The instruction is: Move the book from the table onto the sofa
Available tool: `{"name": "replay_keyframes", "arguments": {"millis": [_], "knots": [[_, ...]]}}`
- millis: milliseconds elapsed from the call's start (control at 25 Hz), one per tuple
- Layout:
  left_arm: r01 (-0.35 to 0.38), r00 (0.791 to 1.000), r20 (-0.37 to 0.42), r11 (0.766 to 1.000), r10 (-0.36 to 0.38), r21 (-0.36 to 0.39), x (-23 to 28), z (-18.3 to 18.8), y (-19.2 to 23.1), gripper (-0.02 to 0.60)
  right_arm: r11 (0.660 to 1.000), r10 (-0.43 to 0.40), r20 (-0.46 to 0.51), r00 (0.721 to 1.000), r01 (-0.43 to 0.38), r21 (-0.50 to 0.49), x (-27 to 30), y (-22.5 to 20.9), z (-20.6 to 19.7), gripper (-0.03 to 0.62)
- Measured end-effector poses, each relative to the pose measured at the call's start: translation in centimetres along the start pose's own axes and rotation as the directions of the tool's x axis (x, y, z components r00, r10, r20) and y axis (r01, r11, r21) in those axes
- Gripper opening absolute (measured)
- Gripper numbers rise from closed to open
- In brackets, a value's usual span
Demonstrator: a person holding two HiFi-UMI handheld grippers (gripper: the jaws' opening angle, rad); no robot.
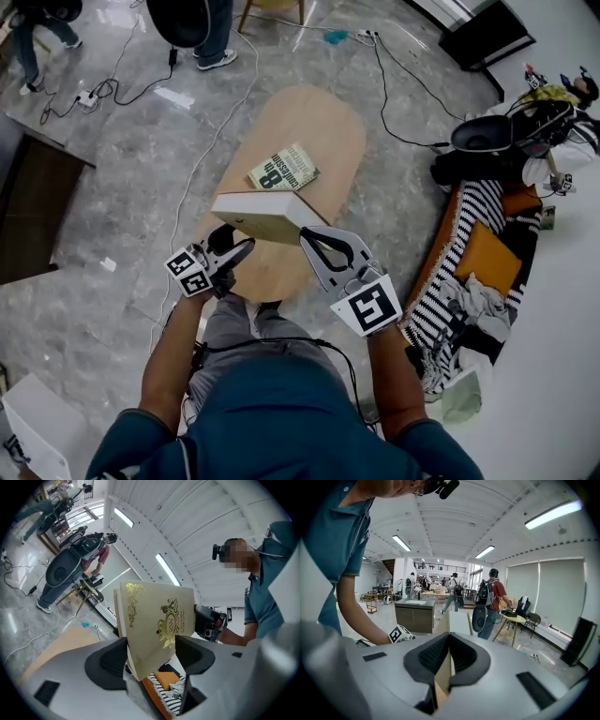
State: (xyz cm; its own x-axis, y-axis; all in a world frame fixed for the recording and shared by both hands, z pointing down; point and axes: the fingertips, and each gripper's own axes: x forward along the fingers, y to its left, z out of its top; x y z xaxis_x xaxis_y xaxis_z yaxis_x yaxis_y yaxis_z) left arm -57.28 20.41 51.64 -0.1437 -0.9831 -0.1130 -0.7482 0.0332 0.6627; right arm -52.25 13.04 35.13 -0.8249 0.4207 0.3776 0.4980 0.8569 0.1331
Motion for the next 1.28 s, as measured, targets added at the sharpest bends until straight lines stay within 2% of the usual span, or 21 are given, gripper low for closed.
{"name": "replay_keyframes", "arguments": {"millis": [200,360,600,880,1000,1160,1280], "knots": [[0.038,0.999,-0.001,0.992,-0.038,0.124,2.0,3.4,-5.1,0.307,0.996,-0.089,0.111,0.990,0.090,-0.005,-5.3,-1.5,3.3,0.020],[0.071,0.998,-0.017,0.972,-0.068,0.226,3.7,5.8,-9.7,0.307,0.988,-0.156,0.212,0.965,0.154,0.025,-10.0,-2.5,5.9,0.021],[0.120,0.993,-0.035,0.937,-0.115,0.329,5.7,8.2,-15.7,0.307,0.974,-0.226,0.309,0.924,0.222,0.050,-16.5,-2.3,8.1,0.021],[0.203,0.978,-0.049,0.895,-0.201,0.396,6.9,10.9,-20.8,0.305,0.944,-0.328,0.345,0.879,0.321,0.080,-21.7,-1.6,10.3,0.021],[0.229,0.973,-0.059,0.883,-0.225,0.411,6.6,12.1,-21.9,0.262,0.920,-0.387,0.342,0.857,0.382,0.082,-22.8,-0.6,11.2,0.023],[0.261,0.965,-0.092,0.867,-0.246,0.425,6.7,13.8,-22.7,0.190,0.874,-0.481,0.340,0.808,0.473,0.111,-24.0,0.9,12.6,0.025],[0.288,0.957,-0.115,0.854,-0.265,0.433,6.1,14.6,-23.7,0.179,0.843,-0.533,0.331,0.779,0.524,0.125,-24.6,2.6,13.4,0.025]]}}
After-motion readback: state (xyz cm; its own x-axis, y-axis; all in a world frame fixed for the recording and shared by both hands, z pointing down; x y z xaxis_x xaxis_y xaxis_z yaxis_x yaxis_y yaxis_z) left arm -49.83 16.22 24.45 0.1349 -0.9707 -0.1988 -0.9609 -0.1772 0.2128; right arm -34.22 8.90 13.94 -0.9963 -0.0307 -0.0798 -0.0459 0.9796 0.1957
